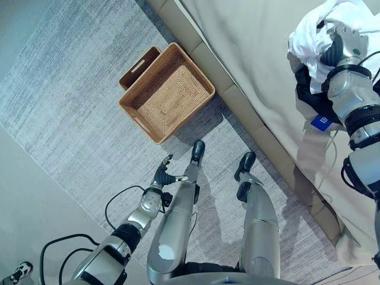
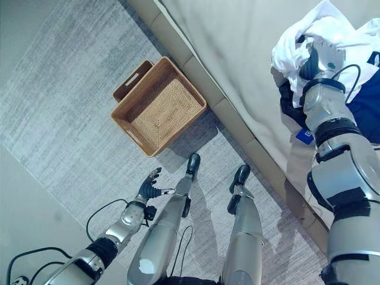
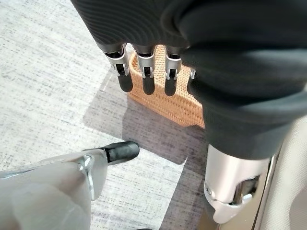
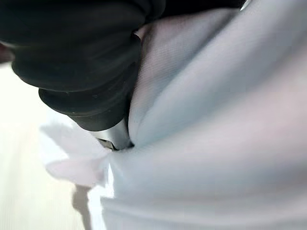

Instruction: Pick up clothes into the bucket

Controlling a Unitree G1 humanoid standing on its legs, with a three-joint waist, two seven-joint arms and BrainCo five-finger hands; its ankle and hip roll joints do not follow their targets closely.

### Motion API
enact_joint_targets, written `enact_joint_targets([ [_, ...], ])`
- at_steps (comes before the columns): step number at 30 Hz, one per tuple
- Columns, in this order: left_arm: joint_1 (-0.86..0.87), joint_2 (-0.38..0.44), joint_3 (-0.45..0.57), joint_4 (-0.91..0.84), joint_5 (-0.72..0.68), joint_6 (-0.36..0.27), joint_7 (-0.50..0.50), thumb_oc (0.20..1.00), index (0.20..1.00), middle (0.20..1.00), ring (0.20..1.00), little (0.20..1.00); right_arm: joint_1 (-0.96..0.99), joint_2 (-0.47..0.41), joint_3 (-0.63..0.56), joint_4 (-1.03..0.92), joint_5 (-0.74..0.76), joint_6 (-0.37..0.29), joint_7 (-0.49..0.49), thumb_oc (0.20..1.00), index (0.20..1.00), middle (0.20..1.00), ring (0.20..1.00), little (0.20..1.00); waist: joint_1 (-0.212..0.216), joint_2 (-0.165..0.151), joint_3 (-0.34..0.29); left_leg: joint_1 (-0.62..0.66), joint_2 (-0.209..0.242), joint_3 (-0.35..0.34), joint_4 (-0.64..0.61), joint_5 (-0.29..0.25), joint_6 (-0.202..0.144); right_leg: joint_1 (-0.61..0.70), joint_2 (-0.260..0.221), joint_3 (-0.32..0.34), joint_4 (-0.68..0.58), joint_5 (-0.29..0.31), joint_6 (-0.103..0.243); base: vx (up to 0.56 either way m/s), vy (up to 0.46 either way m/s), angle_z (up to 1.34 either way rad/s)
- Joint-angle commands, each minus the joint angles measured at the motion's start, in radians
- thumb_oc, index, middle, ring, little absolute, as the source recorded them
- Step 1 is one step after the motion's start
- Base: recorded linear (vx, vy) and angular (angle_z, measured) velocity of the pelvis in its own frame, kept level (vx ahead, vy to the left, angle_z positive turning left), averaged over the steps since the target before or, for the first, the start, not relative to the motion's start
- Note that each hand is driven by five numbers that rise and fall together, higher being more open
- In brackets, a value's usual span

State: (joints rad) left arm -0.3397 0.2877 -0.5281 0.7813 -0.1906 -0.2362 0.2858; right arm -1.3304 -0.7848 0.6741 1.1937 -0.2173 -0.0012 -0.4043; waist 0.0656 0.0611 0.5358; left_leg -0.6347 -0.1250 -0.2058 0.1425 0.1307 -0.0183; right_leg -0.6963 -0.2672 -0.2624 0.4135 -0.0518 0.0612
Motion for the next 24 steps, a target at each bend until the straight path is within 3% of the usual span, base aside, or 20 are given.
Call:
enact_joint_targets([
  [1,0.032,-0.006,0.026,0.015,-0.013,-0.011,0.023,1.0,1.0,1.0,1.0,1.0,-0.075,-0.133,-0.007,-0.159,0.109,-0.047,-0.114,0.2,0.2,0.2,0.2,0.2,-0.015,-0.006,-0.016,0.082,0.013,0.028,-0.042,-0.041,-0.015,0.089,-0.019,0.053,-0.003,-0.022,0.058,-0.06,0.05,-0.05],
  [2,0.03,0.0,0.035,0.018,-0.008,-0.011,0.028,1.0,1.0,1.0,1.0,1.0,-0.083,-0.151,-0.013,-0.209,0.108,-0.052,-0.131,0.2,0.2,0.2,0.2,0.2,-0.017,-0.009,-0.016,0.071,0.016,0.032,-0.04,-0.018,-0.013,0.083,-0.018,0.044,-0.017,0.01,0.051,-0.07,0.056,-0.13],
  [4,0.052,0.012,0.058,0.045,0.01,-0.005,0.033,1.0,1.0,1.0,1.0,1.0,-0.093,-0.189,-0.048,-0.372,0.102,-0.059,-0.167,0.2,0.2,0.2,0.2,0.2,-0.027,-0.031,-0.016,0.118,0.026,0.046,-0.038,-0.029,-0.016,0.132,-0.009,0.052,-0.038,0.019,0.054,-0.02,0.041,-0.14],
  [7,0.072,0.022,0.069,0.065,0.02,-0.004,0.026,1.0,1.0,1.0,1.0,1.0,-0.107,-0.215,-0.065,-0.397,0.119,-0.07,-0.171,0.2,0.2,0.2,0.2,0.2,-0.03,-0.048,-0.016,0.166,0.035,0.055,-0.04,-0.037,-0.018,0.189,0.001,0.056,-0.068,0.028,0.056,0.02,0.012,-0.13],
  [11,0.117,0.049,0.122,0.109,0.021,0.006,0.01,1.0,1.0,1.0,1.0,1.0,-0.135,-0.26,-0.107,-0.471,0.164,-0.086,-0.183,0.2,0.2,0.2,0.2,0.2,-0.04,-0.097,-0.019,0.295,0.054,0.097,-0.035,-0.07,-0.018,0.33,0.033,0.076,-0.13,0.048,0.062,0.04,0.017,-0.25],
  [14,0.144,0.056,0.143,0.126,0.024,0.012,0.001,1.0,1.0,1.0,1.0,1.0,-0.123,-0.273,-0.126,-0.477,0.171,-0.092,-0.177,0.2,0.2,0.2,0.2,0.2,-0.044,-0.111,-0.049,0.329,0.059,0.109,-0.039,-0.077,-0.016,0.37,0.045,0.082,-0.16,0.06,0.065,0.08,0.014,-0.37],
  [15,0.162,0.056,0.168,0.179,0.027,0.021,-0.01,1.0,1.0,1.0,1.0,1.0,-0.119,-0.292,-0.138,-0.488,0.169,-0.095,-0.176,0.2,0.2,0.2,0.2,0.2,-0.05,-0.128,-0.092,0.374,0.066,0.125,-0.04,-0.099,-0.017,0.421,0.058,0.09,-0.185,0.057,0.068,0.08,0.004,-0.3],
  [24,0.264,0.042,0.235,0.271,0.055,0.056,-0.056,1.0,1.0,1.0,1.0,1.0,-0.024,-0.319,-0.222,-0.517,0.196,-0.118,-0.135,0.2,0.2,0.2,0.2,0.2,-0.065,-0.151,-0.257,0.519,0.079,0.189,-0.031,-0.161,-0.014,0.569,0.104,0.131,-0.255,0.046,0.072,0.1,0.006,-0.29],
])
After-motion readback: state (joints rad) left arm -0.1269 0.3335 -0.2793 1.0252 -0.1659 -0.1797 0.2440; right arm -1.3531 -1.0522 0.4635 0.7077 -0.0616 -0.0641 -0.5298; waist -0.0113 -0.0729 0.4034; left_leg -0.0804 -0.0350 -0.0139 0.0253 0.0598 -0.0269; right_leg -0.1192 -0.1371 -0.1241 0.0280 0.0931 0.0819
